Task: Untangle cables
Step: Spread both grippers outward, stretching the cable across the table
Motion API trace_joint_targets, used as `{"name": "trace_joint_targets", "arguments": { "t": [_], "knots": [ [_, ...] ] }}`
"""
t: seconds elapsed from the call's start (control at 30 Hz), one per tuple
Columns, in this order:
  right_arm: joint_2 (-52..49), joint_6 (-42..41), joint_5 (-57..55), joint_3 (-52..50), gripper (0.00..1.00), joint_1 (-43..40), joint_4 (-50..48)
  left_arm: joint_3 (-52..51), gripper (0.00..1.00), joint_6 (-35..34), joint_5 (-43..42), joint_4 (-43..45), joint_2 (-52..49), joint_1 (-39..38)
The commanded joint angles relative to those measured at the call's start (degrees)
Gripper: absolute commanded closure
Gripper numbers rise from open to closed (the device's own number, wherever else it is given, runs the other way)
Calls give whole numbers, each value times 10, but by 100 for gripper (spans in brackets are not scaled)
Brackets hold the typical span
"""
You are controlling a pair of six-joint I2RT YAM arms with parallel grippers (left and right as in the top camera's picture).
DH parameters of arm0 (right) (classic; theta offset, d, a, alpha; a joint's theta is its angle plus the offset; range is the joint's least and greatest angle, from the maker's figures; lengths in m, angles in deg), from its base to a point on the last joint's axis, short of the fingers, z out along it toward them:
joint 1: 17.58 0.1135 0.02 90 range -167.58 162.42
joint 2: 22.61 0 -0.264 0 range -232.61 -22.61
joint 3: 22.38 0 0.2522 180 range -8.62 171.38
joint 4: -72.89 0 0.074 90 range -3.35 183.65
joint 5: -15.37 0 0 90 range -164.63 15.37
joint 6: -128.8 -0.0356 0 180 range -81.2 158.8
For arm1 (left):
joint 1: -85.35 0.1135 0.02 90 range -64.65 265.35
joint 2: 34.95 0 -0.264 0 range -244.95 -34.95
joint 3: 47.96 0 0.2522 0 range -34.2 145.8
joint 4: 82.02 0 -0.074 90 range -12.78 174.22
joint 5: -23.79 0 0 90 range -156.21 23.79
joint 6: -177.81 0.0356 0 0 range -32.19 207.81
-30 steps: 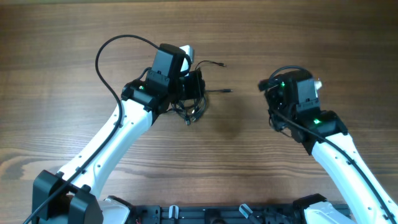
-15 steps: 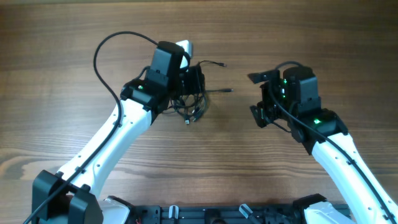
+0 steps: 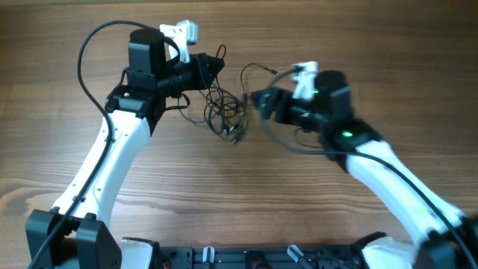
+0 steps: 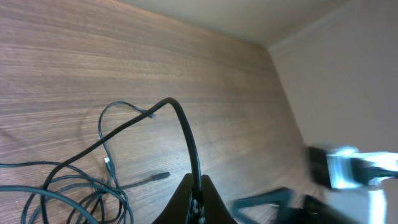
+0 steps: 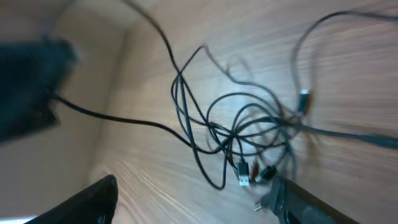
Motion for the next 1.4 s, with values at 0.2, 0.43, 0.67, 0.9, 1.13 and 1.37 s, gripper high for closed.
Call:
{"name": "trace_joint_targets", "arguments": {
  "t": [0.2,0.43,0.67,0.9,1.13,1.37],
  "knots": [
    [-251,52,-7,6,39,157,-217,5,96,-71,-37,-14,7,55],
    [-218,47,-83,6,96,121,-176,5,96,-70,-70,-75,12,107],
    [-2,52,-269,6,96,-96,164,5,96,-71,-308,-68,24,338],
    [41,51,-301,5,96,-320,385,5,96,-71,-352,-67,24,491],
    [41,52,-219,5,96,-364,398,5,96,-71,-352,-74,24,522],
    [41,213,140,5,16,-329,324,5,96,-28,-351,-75,24,370]
  ]
}}
